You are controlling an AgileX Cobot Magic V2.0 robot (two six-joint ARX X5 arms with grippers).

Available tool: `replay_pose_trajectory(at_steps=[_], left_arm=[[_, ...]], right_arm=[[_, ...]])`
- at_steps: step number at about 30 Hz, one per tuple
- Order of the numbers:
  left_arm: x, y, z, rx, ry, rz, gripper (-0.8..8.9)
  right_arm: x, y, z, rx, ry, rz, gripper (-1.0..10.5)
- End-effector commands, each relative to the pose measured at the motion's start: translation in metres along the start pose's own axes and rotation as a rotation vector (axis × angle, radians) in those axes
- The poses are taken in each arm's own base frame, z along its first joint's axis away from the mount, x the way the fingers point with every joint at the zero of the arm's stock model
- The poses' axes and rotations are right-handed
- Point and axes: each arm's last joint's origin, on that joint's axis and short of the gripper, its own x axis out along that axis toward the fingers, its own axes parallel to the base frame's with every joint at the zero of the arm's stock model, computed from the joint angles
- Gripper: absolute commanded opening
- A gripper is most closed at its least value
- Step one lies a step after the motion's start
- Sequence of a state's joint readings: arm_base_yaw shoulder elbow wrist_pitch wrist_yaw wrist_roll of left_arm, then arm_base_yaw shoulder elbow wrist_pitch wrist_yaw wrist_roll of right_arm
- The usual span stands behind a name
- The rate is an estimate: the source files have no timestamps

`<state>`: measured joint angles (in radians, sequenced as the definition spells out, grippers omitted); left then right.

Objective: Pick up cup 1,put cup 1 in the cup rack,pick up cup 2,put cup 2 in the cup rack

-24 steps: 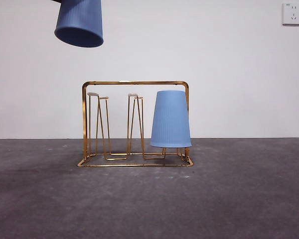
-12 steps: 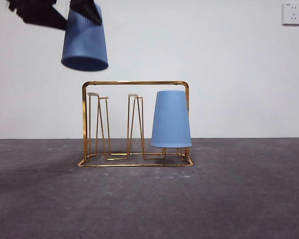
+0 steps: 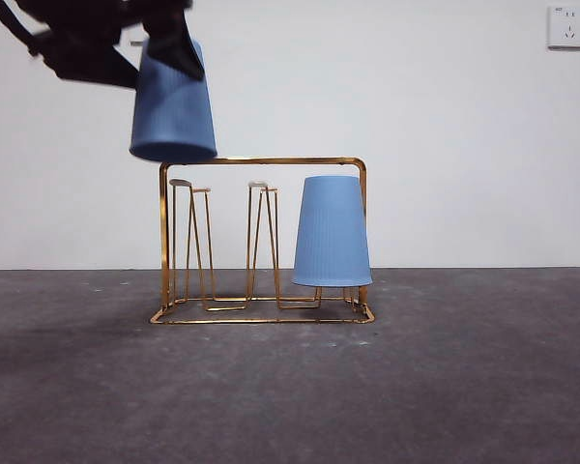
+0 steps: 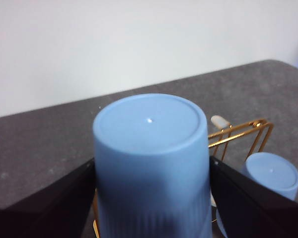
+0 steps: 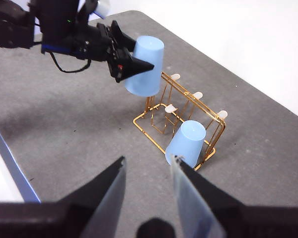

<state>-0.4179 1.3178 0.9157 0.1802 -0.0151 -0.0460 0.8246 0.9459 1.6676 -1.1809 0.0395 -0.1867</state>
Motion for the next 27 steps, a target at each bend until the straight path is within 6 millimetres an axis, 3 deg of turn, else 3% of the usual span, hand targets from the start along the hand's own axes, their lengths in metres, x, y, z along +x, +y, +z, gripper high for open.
replay_pose_trajectory(at_steps=[1, 14, 27], left_arm=[[0.008, 0.0, -0.008, -0.006, 0.011, 0.004, -0.08], [0.029, 0.001, -0.03, -0.005, 0.083, 0.013, -0.08], [0.03, 0.002, -0.065, -0.029, 0.093, 0.015, -0.08]], right_arm=[[0.001, 0.0, 0.0, 0.021, -0.003, -0.002, 1.6], [0.001, 0.0, 0.0, 0.023, -0.001, -0.002, 1.6], [0.002, 0.0, 0.001, 0.023, -0.009, -0.003, 1.6]])
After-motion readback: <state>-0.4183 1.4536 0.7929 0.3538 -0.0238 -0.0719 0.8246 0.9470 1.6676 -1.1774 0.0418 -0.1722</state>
